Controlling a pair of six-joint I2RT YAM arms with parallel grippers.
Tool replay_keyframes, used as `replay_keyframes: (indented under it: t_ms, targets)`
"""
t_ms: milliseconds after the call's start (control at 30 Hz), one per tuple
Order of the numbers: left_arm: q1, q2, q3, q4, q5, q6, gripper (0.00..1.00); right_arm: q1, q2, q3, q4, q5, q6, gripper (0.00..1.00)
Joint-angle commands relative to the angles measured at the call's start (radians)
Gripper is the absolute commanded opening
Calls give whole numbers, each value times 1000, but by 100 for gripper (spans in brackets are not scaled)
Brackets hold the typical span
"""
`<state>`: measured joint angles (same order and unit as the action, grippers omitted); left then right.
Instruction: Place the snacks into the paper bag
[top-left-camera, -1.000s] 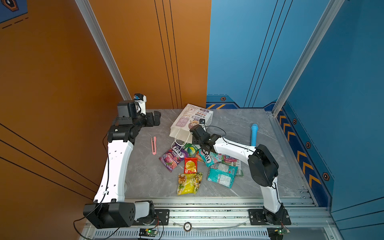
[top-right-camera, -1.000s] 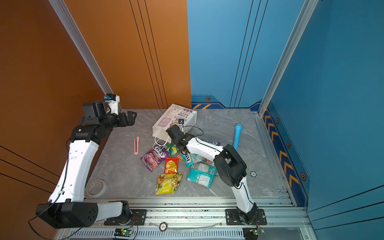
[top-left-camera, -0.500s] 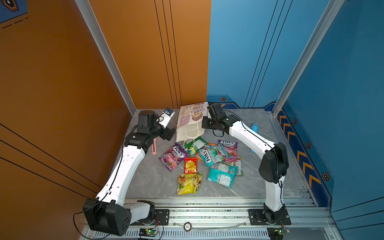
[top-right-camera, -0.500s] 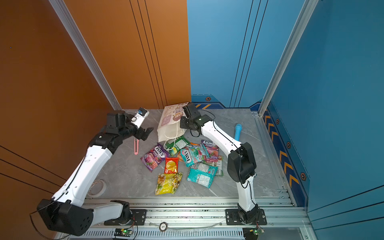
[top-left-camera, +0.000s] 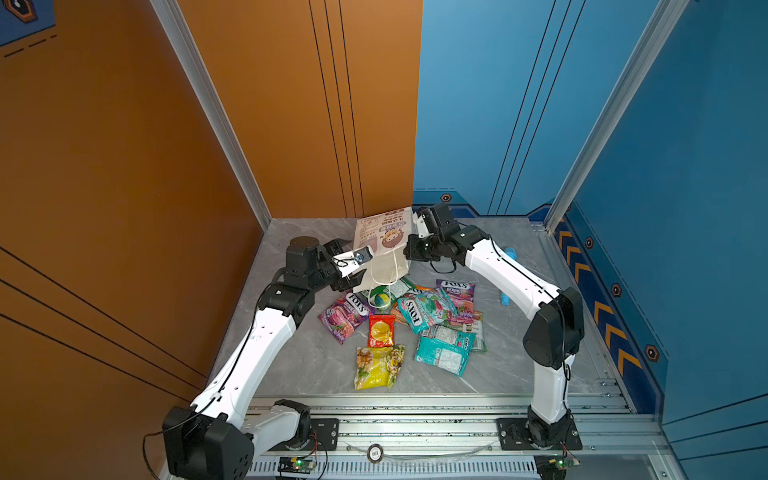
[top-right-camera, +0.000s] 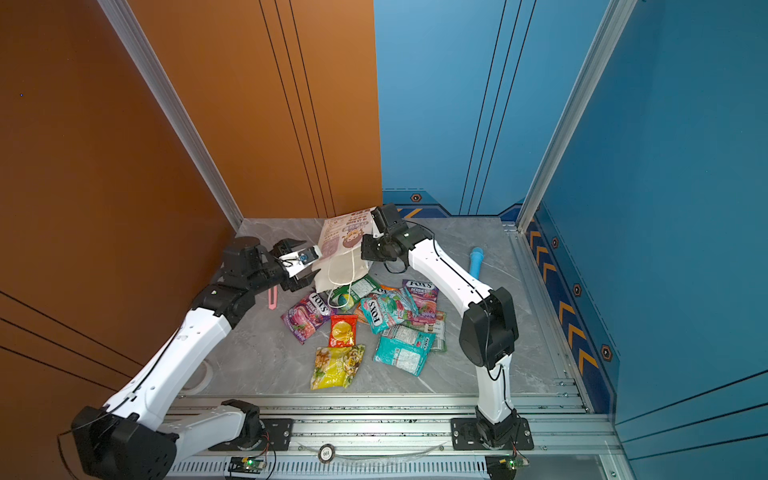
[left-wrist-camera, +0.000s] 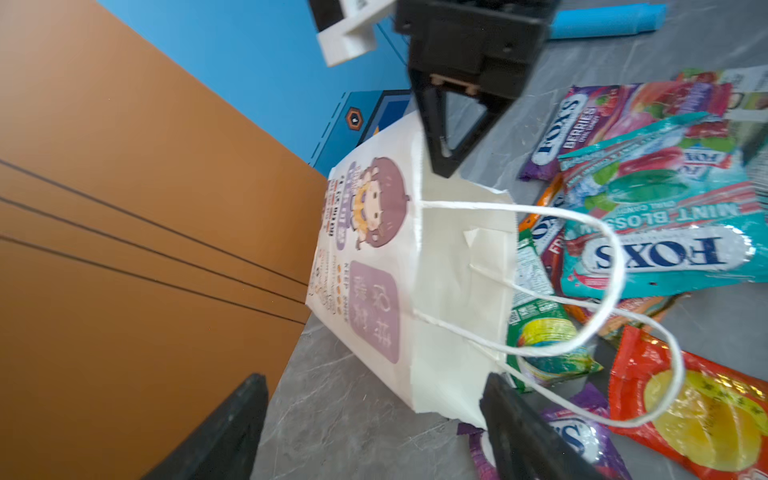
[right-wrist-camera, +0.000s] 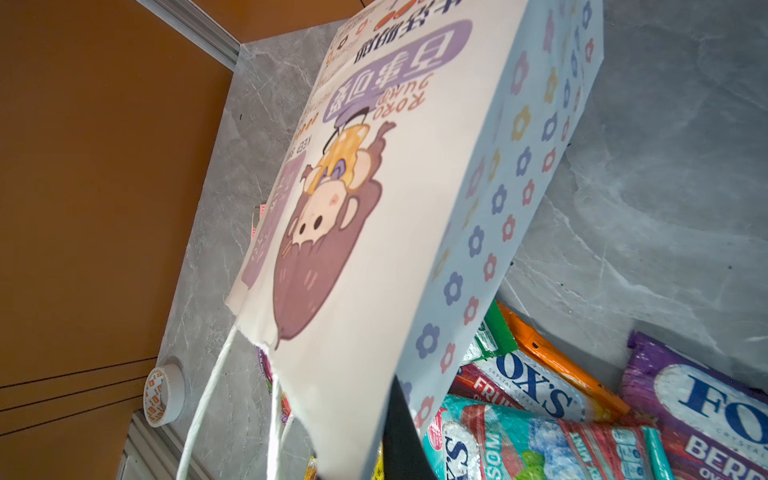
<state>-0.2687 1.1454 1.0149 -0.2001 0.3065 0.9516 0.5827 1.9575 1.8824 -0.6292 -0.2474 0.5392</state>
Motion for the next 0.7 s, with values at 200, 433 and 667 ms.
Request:
replay_keyframes:
  t_ms: [200,433,667]
  targets:
    - [-69,62,-107,170,-102,120,76,-10,-37,24,-30,-74,8,10]
    - [-54,172,-69,226,-140,116,64,-12,-43,17,-31,-86,15,10]
    - [-13,234,-57,271,-132,66,59,-11,-52,24,-30,-95,19,10]
